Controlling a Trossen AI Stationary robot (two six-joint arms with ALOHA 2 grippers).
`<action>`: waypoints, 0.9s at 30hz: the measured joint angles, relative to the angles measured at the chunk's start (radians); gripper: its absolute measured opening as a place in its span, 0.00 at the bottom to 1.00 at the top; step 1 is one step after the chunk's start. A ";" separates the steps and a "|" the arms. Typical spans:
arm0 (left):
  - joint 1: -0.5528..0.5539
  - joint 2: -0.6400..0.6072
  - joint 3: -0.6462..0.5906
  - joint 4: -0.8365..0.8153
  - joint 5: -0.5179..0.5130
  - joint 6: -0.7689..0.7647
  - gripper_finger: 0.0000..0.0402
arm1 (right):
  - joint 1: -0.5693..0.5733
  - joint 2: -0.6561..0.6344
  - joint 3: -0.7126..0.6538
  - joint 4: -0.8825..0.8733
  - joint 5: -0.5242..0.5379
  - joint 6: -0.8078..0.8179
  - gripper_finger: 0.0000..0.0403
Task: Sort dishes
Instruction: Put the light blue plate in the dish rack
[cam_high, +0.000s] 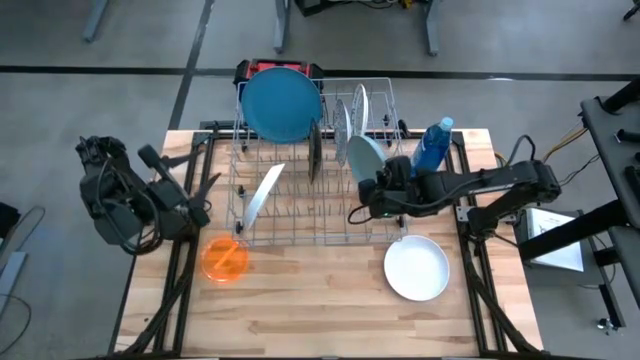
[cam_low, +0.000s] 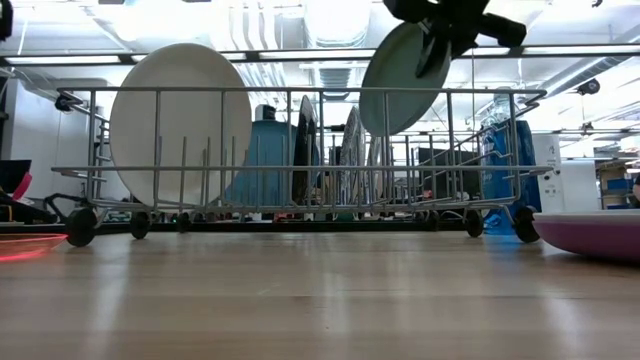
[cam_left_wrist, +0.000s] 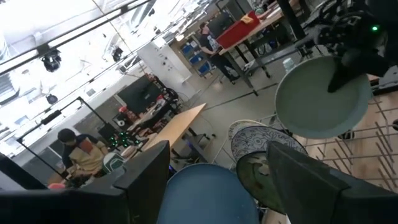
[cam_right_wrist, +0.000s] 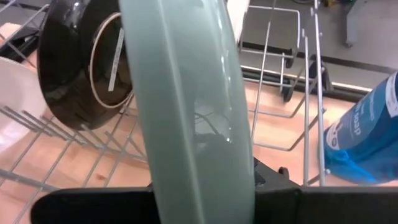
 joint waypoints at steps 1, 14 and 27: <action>0.000 -0.005 0.000 -0.016 0.000 -0.016 0.64 | 0.001 0.006 0.000 0.000 0.003 0.010 0.06; 0.000 -0.021 -0.002 -0.104 0.061 -0.131 0.64 | 0.003 0.007 0.000 -0.028 0.008 -0.052 0.06; 0.000 0.021 -0.004 -0.104 0.093 -0.156 0.64 | -0.001 0.018 -0.013 -0.035 0.021 -0.036 0.06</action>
